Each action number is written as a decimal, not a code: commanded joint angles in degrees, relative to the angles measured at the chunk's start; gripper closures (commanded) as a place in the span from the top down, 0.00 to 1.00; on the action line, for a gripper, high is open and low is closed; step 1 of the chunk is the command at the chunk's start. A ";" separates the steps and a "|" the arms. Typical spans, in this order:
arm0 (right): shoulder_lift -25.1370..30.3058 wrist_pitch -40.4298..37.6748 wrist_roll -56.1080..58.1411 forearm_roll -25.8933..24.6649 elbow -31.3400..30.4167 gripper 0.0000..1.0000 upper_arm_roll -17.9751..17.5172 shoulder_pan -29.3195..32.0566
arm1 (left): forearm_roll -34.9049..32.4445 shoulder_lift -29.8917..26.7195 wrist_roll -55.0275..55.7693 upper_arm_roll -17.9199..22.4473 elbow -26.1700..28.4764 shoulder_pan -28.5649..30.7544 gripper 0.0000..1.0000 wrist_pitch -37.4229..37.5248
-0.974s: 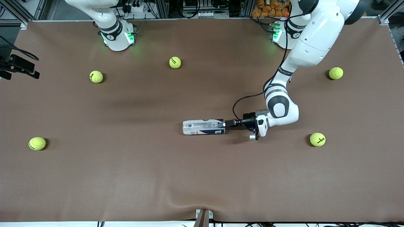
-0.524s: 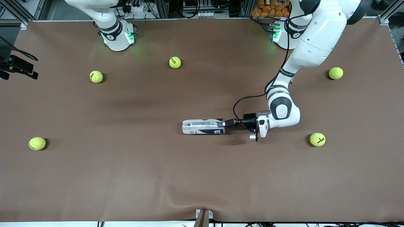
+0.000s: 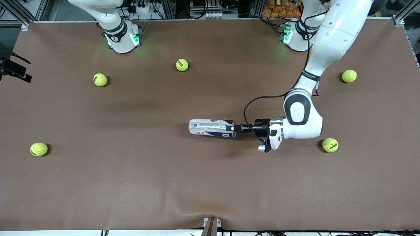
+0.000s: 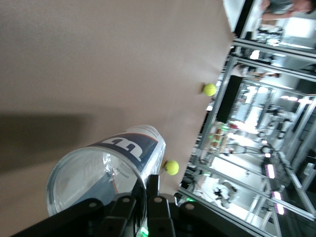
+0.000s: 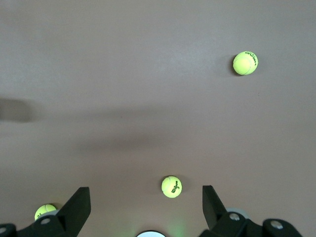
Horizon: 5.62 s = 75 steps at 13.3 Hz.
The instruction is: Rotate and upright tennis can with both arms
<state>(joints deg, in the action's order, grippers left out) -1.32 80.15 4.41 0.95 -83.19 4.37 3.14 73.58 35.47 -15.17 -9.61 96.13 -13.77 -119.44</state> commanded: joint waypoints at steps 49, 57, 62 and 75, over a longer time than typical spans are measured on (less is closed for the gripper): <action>-0.35 -0.08 -0.72 0.63 0.66 1.00 -0.94 0.11 | -82.56 -3.73 86.01 2.40 -20.29 -29.04 1.00 6.68; -0.35 -0.26 -0.72 0.72 0.66 1.00 -1.03 -0.42 | -79.57 -10.76 72.95 2.40 -20.20 -17.72 1.00 11.77; -0.44 -0.26 -0.55 1.42 0.49 1.00 -1.03 -0.50 | -79.03 -11.65 65.37 2.58 -19.93 -10.94 1.00 13.27; -5.45 0.09 -5.12 3.79 -0.04 1.00 -0.94 -17.30 | -79.03 -18.49 41.01 -2.53 -19.41 10.34 1.00 23.10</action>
<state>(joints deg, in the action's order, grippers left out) -6.58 80.23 -0.23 3.55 -83.64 2.58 -15.25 -6.08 19.97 27.24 -13.89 75.59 -2.90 -98.73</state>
